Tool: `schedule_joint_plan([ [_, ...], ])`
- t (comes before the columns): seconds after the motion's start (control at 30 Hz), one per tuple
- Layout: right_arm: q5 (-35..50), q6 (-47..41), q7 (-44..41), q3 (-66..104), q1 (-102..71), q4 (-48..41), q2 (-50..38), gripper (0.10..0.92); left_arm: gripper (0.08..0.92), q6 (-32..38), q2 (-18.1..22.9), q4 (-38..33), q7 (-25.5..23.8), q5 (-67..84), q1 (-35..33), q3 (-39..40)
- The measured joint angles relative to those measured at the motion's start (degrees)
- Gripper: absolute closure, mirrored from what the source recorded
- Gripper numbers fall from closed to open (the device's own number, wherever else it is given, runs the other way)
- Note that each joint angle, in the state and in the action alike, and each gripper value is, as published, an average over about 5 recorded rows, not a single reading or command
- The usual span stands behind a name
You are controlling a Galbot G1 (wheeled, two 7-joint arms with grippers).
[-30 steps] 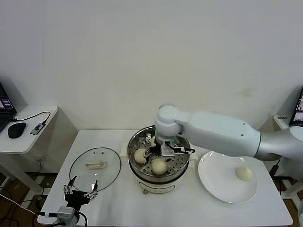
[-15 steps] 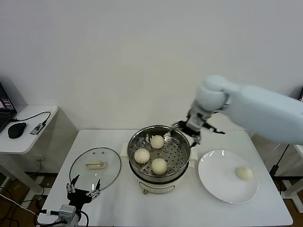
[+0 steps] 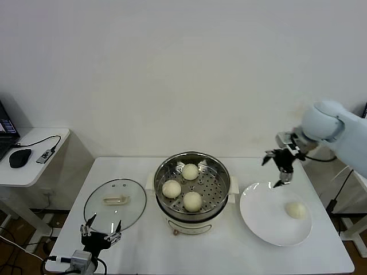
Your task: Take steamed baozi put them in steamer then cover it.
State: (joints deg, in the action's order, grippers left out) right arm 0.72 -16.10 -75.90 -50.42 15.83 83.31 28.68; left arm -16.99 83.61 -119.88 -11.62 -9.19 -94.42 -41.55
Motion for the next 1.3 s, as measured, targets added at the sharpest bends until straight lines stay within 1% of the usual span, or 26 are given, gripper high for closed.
schedule_joint_plan([
  [0.3, -7.24, 1.00, 1.28, 6.75, -11.09, -5.69, -0.48, 0.203, 0.177, -0.15, 0.22, 0.79, 0.04, -0.09, -0.06, -0.25],
  [0.6, -12.85, 4.48, 2.51, 11.30, -17.45, -11.90, 1.67, 0.203, 0.177, -0.19, 0.18, 2.15, 0.01, -0.06, 0.18, -0.63],
  [1.3, -19.88, 8.28, 4.27, 17.03, -25.04, -18.52, 5.29, 0.203, 0.177, -0.19, 0.21, 3.36, -0.07, -0.21, 0.45, -0.56],
])
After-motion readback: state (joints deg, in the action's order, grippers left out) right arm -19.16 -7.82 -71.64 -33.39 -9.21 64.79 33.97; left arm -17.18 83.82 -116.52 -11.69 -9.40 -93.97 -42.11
